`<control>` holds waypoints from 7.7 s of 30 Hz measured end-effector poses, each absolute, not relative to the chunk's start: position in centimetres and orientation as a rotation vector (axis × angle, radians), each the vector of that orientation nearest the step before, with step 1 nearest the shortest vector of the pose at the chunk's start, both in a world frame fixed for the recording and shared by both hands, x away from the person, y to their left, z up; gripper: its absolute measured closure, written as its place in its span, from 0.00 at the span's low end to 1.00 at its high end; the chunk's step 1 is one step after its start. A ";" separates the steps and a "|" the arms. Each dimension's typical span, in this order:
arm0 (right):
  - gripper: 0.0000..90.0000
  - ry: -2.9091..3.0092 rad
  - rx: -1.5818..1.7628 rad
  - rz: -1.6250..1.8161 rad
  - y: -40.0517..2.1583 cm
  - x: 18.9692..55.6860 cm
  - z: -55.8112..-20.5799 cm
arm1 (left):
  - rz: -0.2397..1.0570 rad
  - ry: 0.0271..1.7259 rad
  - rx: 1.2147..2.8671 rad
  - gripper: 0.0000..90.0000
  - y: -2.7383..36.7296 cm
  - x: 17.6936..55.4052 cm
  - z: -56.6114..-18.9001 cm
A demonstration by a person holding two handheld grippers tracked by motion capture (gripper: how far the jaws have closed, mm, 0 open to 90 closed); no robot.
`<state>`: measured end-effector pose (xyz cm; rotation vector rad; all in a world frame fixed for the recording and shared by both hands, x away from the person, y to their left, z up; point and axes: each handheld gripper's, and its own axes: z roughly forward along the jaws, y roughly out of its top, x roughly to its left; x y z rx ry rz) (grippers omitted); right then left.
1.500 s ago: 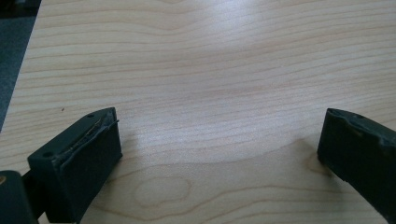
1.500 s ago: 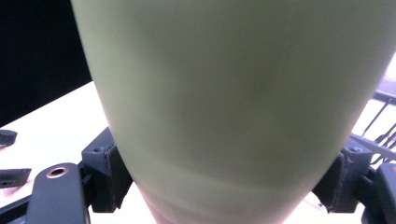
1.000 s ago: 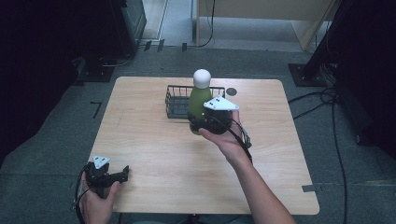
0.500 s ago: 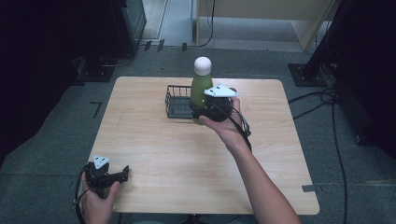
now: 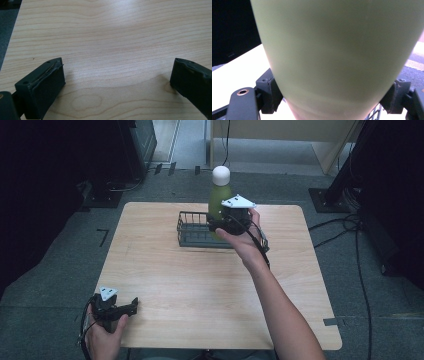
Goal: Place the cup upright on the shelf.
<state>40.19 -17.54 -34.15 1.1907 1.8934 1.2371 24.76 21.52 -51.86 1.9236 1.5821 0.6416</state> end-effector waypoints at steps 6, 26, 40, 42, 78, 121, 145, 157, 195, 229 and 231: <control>0.22 1.877 1.218 1.215 -17.8 41.8 -34.2 | 0.641 1.582 1.924 0.00 21.5 24.8 -51.9; 0.22 1.816 1.281 1.164 -18.4 45.7 -36.0 | 0.643 1.581 1.924 0.00 21.5 24.8 -51.9; 0.22 1.823 1.338 1.148 -18.9 46.6 -38.5 | 0.642 1.582 1.925 0.00 21.5 24.8 -51.9; 0.22 1.826 1.349 1.153 -19.0 46.7 -39.1 | 0.642 1.581 1.925 0.00 21.5 24.8 -51.9; 0.17 1.866 1.352 1.162 -19.9 45.9 -40.4 | 0.642 1.582 1.925 0.00 21.5 24.8 -51.9; 0.05 1.893 1.350 1.185 -23.3 40.6 -40.1 | 0.642 1.582 1.924 0.00 21.5 24.8 -51.9; 0.05 1.871 1.371 1.152 -27.5 35.0 -42.4 | 0.641 1.582 1.925 0.00 21.5 24.8 -51.9; 0.05 1.851 1.398 1.143 -30.1 31.9 -44.1 | 0.643 1.581 1.923 0.00 21.5 24.8 -51.9; 0.06 1.800 1.574 1.041 -37.5 24.1 -50.1 | 0.644 1.580 1.924 0.00 21.5 24.8 -51.9; 0.08 1.818 1.701 0.810 -41.4 20.1 -52.6 | 0.643 1.580 1.926 0.00 21.5 24.8 -51.9; 0.07 1.823 1.700 0.810 -41.4 20.1 -52.6 | 0.643 1.580 1.926 0.00 21.5 24.8 -51.9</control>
